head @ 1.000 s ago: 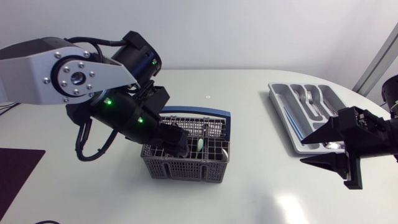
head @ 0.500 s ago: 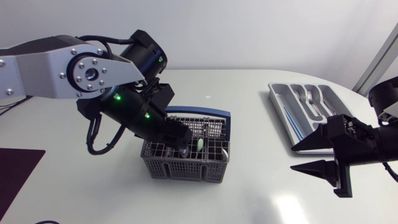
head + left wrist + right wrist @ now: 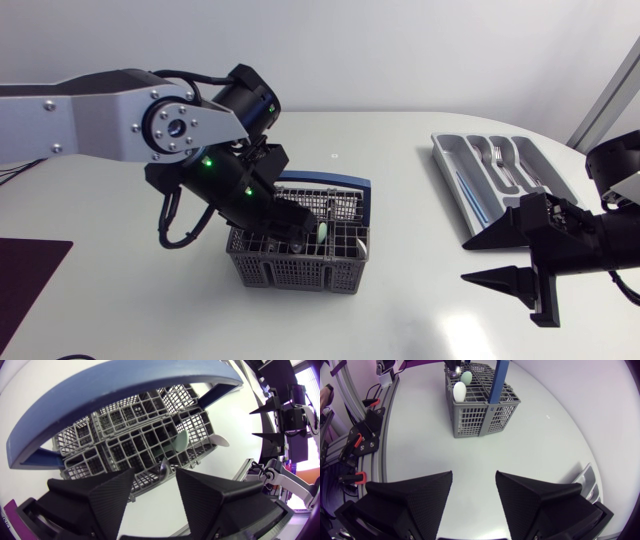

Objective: Unload the cutlery basket into the drawer organizer.

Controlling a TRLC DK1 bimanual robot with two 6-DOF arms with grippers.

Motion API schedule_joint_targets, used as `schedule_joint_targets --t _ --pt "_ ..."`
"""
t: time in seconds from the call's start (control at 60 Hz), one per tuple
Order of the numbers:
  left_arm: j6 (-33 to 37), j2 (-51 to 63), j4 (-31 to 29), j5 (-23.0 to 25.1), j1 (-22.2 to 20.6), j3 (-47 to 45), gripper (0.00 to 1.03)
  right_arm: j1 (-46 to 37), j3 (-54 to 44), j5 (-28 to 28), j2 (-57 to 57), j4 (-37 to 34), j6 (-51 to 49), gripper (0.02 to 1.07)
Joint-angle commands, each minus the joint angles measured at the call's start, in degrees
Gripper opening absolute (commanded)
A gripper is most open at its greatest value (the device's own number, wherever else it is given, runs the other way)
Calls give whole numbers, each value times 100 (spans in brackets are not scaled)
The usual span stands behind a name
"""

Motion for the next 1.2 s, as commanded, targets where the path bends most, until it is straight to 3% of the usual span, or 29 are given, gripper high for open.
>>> schedule_joint_targets --t 0.0,0.15,0.4,0.55,0.9,1.0,1.183 --pt "34 182 14 87 -43 181 59 39 -167 -48 -51 65 112 66" --pt "26 209 23 96 -7 216 37 83 -184 -56 -60 65 139 66" --pt "17 226 23 245 45 181 36 312 -272 -56 -121 215 358 66" --pt "8 253 23 324 45 207 24 312 -299 -56 -148 241 367 66" --pt "-45 332 41 500 72 207 24 320 -342 -48 -235 250 367 66" --pt "-71 332 102 518 107 216 14 347 -351 -56 -253 241 367 66" --pt "-80 332 155 605 142 172 4 364 -378 -48 -253 267 376 66"
